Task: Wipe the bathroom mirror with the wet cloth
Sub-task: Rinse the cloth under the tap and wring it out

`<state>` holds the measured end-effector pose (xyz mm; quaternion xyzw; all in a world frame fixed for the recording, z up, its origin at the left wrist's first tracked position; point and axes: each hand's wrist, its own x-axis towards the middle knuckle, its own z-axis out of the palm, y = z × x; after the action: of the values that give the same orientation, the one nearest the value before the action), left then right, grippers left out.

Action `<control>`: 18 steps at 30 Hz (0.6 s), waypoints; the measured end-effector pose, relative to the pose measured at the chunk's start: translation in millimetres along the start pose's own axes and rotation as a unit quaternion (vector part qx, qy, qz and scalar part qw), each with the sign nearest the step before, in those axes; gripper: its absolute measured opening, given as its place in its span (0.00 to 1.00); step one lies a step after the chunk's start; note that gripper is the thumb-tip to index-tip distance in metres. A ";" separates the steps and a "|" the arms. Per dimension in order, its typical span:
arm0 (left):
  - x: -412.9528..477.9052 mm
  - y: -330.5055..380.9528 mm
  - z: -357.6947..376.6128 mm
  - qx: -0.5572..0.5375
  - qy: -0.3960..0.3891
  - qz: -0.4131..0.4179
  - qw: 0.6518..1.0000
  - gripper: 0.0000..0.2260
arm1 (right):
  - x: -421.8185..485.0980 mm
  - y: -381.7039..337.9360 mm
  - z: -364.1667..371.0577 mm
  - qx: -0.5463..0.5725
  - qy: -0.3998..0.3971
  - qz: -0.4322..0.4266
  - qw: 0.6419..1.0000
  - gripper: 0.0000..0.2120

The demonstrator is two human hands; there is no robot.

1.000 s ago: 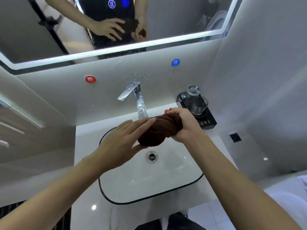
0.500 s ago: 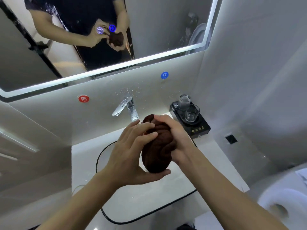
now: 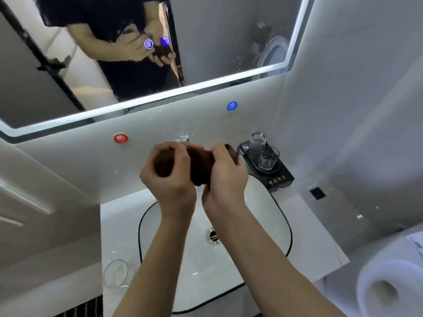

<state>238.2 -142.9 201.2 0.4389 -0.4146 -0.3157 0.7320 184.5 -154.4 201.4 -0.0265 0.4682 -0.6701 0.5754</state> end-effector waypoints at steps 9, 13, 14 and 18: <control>12.5 0.7 -25.4 -0.274 -0.003 -0.492 0.826 0.19 | -26.7 21.3 -2.0 -0.321 -0.075 -0.504 0.798 0.18; 10.9 -0.2 -42.1 -0.223 -0.108 -0.536 0.807 0.26 | -27.7 18.5 -17.7 -0.368 -0.180 -0.586 0.699 0.12; 11.0 -0.8 -45.1 -0.210 -0.130 -0.543 0.802 0.26 | -29.4 16.4 -19.8 -0.378 -0.205 -0.596 0.678 0.11; 14.1 7.0 -49.3 -0.174 -0.243 -0.551 0.779 0.27 | -32.4 -0.1 -23.5 -0.398 -0.291 -0.644 0.585 0.10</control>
<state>289.0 -132.9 198.8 0.3668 -0.2040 -0.8278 0.3722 181.8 -114.6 204.6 -0.7407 0.3561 -0.5689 0.0310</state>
